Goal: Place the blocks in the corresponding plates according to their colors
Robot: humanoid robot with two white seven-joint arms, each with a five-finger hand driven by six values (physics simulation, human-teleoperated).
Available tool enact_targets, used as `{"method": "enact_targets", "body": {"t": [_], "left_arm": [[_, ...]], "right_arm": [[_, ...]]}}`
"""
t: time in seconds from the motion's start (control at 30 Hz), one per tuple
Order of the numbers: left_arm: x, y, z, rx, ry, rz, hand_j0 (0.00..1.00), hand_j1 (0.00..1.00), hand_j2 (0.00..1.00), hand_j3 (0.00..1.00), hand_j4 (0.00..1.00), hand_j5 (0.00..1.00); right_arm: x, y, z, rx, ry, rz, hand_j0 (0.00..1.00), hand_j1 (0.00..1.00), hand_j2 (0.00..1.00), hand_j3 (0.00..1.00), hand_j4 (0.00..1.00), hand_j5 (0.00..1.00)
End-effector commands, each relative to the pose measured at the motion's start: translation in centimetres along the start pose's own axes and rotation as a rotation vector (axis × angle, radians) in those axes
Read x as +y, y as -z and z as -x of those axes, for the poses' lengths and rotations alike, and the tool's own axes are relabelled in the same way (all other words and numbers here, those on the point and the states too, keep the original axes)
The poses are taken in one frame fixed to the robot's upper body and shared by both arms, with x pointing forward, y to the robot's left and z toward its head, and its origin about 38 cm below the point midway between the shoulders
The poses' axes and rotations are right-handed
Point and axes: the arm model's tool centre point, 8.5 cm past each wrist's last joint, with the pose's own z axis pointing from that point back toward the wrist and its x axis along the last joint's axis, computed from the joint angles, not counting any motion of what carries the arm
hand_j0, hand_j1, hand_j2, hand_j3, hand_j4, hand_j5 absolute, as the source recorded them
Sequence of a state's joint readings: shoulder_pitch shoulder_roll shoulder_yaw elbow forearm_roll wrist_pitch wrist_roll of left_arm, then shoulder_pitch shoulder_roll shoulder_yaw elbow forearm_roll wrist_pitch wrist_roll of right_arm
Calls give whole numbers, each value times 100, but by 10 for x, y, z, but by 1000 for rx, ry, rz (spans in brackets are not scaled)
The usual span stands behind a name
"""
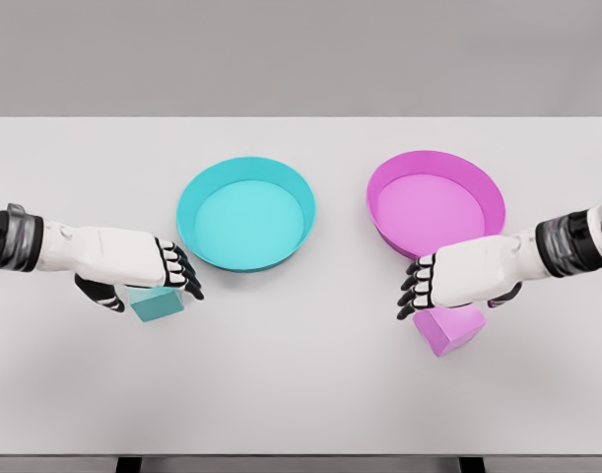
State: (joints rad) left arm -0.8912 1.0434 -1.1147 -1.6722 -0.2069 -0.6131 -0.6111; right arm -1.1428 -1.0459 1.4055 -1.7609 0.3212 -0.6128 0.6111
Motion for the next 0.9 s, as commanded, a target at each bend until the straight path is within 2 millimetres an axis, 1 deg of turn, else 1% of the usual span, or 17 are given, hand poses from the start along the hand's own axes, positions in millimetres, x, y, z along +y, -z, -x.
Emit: {"method": "enact_targets", "body": {"t": [0.0,0.07,0.17,0.37,0.57,0.6,0.7,0.77,0.8,0.87], "left_arm": [[-1,1,2,3,-10,-3,93,93,93,93,93,93],[-7,6,3,-2,-28,1,92,92,92,92,92,92],[-7,9,3,-5,-27,2,92,92,92,92,92,92],[-8,8,5,-1,-30,3,92,92,92,92,92,92],[-9,7,6,3,-34,5,92,92,92,92,92,92],[-9,8,6,3,-35,5,92,92,92,92,92,92],[-9,7,6,3,-34,5,92,92,92,92,92,92],[-9,7,6,3,-34,5,92,92,92,92,92,92],[-9,7,6,3,-34,5,92,92,92,92,92,92],[-11,7,10,12,-45,8,92,92,92,92,92,92]], "right_arm": [[0,1,-1,-3,3,-1,100,100,100,100,100,100],[0,2,-1,-6,1,-2,100,100,100,100,100,100],[2,6,-2,-12,-3,-11,100,100,100,100,100,100],[2,10,-4,-25,-5,-16,100,100,100,100,100,100],[1,10,-3,-17,-17,-20,100,100,100,100,100,100],[1,10,-3,-17,-17,-20,94,94,94,94,94,94],[0,10,-3,-17,-20,-20,84,84,84,84,84,84],[0,9,-3,-15,-22,-19,73,73,73,73,73,73],[0,9,-3,-15,-22,-19,70,70,70,70,70,70],[-3,8,-1,-9,-26,-17,67,67,67,67,67,67]]}}
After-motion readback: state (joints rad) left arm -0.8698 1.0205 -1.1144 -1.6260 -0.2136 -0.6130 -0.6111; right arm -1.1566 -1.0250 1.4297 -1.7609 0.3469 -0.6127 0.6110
